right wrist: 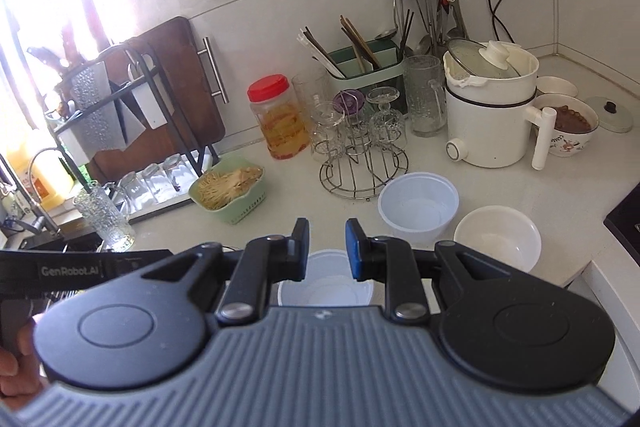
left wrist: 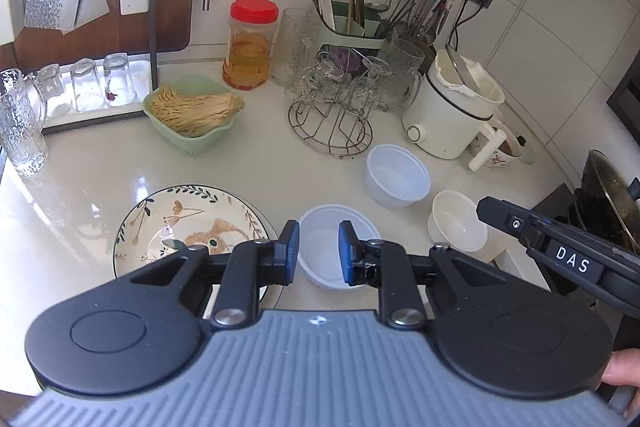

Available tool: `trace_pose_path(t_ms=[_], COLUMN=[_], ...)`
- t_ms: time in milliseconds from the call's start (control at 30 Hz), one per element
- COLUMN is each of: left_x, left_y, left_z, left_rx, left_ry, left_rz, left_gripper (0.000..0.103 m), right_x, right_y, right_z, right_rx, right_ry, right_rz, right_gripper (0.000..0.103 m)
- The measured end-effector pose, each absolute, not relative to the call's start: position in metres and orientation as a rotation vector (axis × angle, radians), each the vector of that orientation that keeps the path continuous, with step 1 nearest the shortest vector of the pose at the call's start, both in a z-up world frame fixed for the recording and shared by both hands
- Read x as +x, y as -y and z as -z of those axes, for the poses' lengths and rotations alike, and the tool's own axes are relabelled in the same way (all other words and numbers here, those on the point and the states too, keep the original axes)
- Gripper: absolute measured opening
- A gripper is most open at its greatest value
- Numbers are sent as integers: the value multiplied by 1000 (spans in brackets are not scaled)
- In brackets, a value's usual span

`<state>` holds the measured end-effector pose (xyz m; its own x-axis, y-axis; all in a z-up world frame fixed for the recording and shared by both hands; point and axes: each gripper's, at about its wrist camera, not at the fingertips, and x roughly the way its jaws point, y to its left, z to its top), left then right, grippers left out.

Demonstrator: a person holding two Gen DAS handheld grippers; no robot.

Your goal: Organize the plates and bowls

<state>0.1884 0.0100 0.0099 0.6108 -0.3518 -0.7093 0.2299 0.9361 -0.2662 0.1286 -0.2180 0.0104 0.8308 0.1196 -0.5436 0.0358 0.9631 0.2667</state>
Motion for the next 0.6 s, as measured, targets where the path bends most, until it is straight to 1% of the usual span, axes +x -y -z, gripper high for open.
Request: trace_pose_path(t_ms=[300, 600], left_x=[175, 174], left_y=[-47, -61], left_z=[-6, 12], left_rx=[-110, -87], left_ry=[-831, -884], left_rz=[387, 421], left_gripper=[25, 25], right_x=[111, 108], right_y=[191, 170], right_z=[-8, 14], right_rx=[293, 301], right_ry=[-566, -627], right_rz=[68, 94], right_gripper=[24, 24])
